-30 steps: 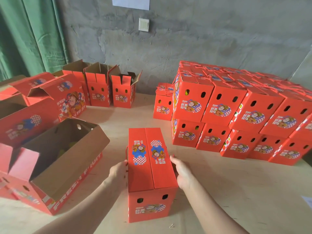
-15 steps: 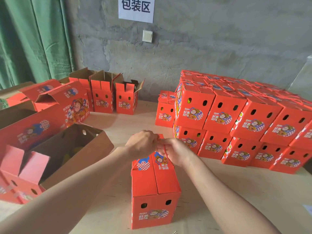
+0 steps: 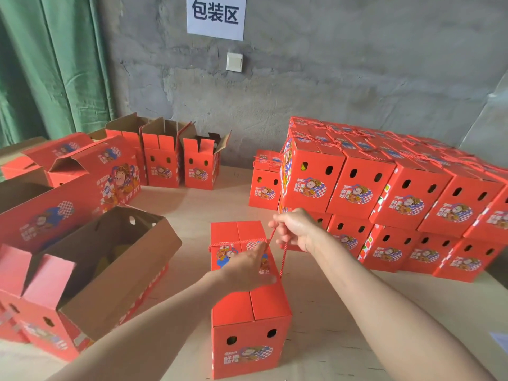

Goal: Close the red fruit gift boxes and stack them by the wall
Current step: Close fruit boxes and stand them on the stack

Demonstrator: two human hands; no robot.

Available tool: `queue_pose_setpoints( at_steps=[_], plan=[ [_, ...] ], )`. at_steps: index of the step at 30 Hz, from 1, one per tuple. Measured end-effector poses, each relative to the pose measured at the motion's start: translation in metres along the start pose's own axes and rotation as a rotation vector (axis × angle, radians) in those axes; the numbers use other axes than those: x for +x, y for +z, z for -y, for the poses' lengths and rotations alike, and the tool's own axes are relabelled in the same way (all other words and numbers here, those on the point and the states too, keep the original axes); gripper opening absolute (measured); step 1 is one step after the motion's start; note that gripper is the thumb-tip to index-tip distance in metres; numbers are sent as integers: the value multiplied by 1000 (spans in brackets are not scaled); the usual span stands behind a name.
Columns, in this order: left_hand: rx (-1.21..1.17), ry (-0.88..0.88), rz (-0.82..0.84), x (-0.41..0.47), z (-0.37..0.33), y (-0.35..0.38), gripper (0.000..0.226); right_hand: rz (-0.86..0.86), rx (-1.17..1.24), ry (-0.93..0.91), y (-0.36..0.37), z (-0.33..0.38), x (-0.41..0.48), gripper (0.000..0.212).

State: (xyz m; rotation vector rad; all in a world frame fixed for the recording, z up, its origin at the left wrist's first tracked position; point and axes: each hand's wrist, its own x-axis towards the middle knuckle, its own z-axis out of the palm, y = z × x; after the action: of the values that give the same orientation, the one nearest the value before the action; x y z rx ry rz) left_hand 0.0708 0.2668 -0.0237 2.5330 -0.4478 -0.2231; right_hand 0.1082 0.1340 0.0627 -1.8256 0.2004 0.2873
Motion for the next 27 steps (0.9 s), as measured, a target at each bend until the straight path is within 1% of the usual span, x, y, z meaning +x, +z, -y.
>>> queue_pose_setpoints(
  at_steps=[2,4,9,11,13,15,18,19,20,21,22,23,24,25,26,27],
  plan=[
    [263,42,43,1,-1,16,88,2,50,53,-6,-7,0,24],
    [384,61,32,1,3,22,88,22,59,70,-19,-9,1,25],
    [425,50,68,2,7,24,85,-15,135,30,-72,14,14,22],
    [443,51,72,1,5,26,85,-4,129,34,-78,11,14,23],
    [440,47,68,1,4,27,86,70,102,31,-73,7,14,26],
    [440,43,61,-1,4,26,85,137,141,-9,-65,11,13,26],
    [449,46,50,0,4,26,85,129,361,-74,-53,18,12,19],
    [453,51,52,0,3,26,86,121,389,-97,-48,15,9,19],
    [444,53,48,-1,1,26,87,131,349,-122,-41,12,7,19],
    [407,53,48,-2,-1,25,88,164,255,-139,-34,8,4,20],
    [305,36,56,-3,-3,22,88,215,152,-144,-26,5,0,21],
    [140,11,45,-4,-4,17,84,265,81,-144,-20,4,-4,23],
    [-63,-12,-4,-4,-5,9,75,296,54,-144,-14,6,-7,26],
    [-260,-9,-102,-4,-8,-2,57,304,64,-148,-10,8,-8,28],
    [-412,-14,-216,-4,-10,-16,33,298,81,-155,-6,11,-9,29],
    [-522,-42,-328,-3,-12,-31,19,298,84,-160,-3,14,-11,27]
  ],
)
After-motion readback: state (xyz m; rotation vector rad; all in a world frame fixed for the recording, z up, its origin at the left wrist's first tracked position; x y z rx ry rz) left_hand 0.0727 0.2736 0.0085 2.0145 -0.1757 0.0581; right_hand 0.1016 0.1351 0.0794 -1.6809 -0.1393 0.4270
